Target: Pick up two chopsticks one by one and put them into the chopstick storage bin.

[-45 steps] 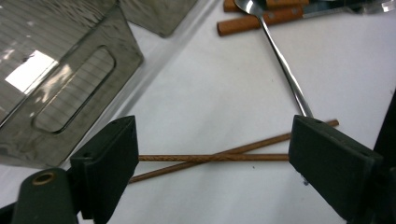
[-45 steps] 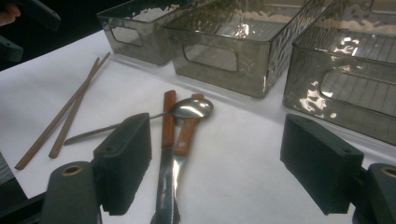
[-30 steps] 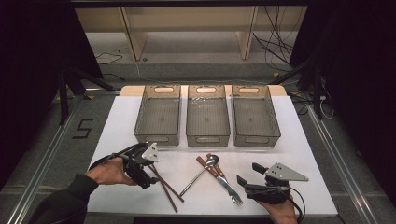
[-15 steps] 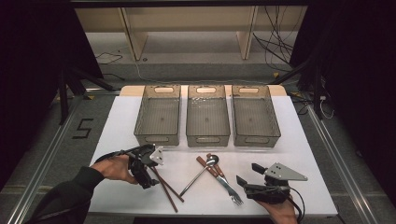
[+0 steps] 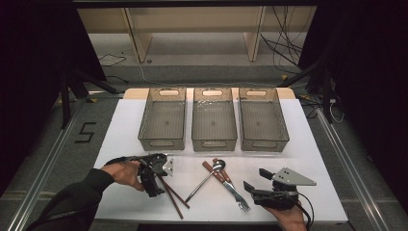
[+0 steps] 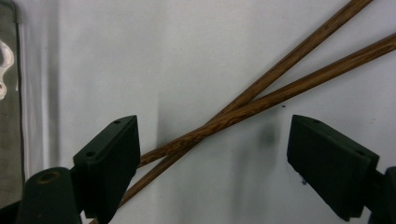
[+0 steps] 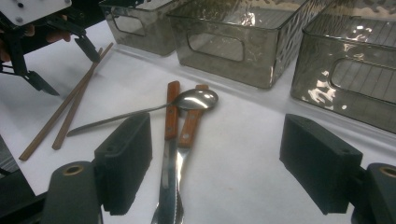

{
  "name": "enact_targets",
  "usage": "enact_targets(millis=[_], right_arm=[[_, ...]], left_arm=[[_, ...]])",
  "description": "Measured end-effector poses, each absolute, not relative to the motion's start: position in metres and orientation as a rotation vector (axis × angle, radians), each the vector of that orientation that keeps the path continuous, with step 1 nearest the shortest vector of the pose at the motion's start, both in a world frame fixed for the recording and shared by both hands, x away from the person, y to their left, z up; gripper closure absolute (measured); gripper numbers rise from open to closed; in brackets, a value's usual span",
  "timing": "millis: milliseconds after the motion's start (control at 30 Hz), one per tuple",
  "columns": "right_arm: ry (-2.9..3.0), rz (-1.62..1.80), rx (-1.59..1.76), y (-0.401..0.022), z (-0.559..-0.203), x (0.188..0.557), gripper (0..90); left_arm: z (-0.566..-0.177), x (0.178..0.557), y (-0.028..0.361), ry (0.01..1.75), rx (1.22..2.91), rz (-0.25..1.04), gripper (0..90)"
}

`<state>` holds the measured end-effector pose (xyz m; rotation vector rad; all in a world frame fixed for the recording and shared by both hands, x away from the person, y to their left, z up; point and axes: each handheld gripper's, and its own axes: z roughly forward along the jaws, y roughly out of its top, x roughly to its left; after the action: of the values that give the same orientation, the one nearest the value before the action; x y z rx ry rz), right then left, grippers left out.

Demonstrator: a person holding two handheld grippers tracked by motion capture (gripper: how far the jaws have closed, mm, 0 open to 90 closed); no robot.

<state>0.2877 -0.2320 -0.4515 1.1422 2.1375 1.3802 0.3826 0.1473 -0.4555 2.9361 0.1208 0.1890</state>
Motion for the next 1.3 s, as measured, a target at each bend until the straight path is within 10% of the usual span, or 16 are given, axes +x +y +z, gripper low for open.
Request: enact_targets(millis=[1300], right_arm=[[2.161,1.373,1.152,-0.2315,-0.4534,0.2895,26.2]], left_arm=[[-0.4590,0.3796,0.1429,-0.174,3.011,0.224,58.7]])
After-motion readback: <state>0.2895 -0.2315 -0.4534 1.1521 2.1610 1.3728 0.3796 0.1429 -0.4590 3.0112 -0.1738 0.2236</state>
